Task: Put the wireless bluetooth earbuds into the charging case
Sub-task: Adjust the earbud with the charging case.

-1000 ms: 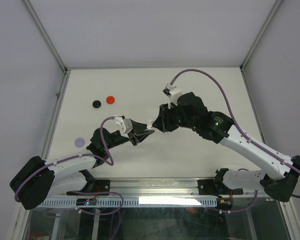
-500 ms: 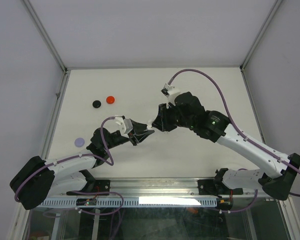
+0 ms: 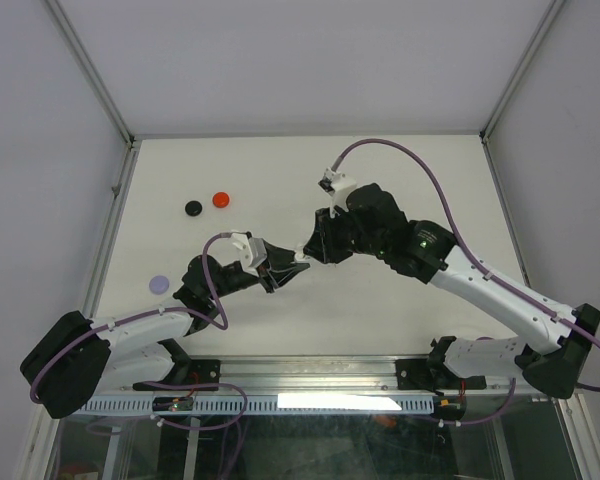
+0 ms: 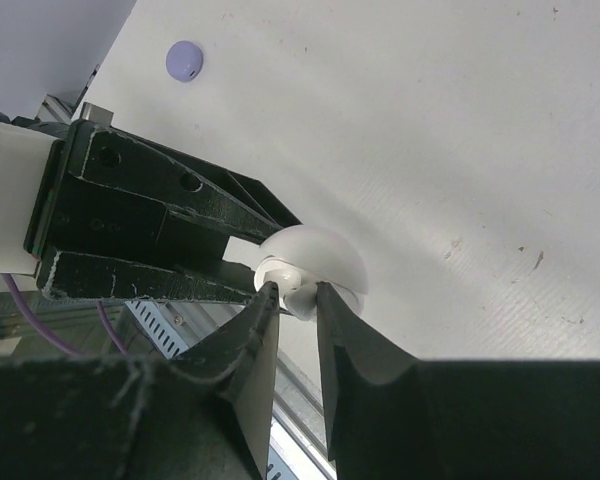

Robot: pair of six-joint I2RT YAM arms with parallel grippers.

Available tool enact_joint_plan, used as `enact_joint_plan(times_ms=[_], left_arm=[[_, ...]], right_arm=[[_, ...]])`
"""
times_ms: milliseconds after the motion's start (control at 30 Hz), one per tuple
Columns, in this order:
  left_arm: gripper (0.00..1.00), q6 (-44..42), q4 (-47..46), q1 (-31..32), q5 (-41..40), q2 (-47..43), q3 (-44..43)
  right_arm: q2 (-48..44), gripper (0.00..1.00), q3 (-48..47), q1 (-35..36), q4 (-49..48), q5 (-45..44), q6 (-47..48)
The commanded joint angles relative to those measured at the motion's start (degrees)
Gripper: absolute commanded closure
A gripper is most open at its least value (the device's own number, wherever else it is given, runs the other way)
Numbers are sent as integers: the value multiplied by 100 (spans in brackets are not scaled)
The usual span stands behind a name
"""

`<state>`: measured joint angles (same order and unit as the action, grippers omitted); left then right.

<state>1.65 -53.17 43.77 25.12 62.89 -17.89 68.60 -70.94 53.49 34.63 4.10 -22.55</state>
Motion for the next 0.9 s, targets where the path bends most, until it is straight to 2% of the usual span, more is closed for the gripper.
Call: enact_joint_plan(times_ms=[0,533,867], left_arm=[[100,110,-385,-35,369,-5,-225],[100,458,-580,-33,1142,54,-310],[100,454,-648,-30,796,72,-110]], right_arm=[[56,76,-173,40,-200,419,257],[-50,76,-47,38,-405,1167,1142],[-363,69,-23,33,-500,841,1281]])
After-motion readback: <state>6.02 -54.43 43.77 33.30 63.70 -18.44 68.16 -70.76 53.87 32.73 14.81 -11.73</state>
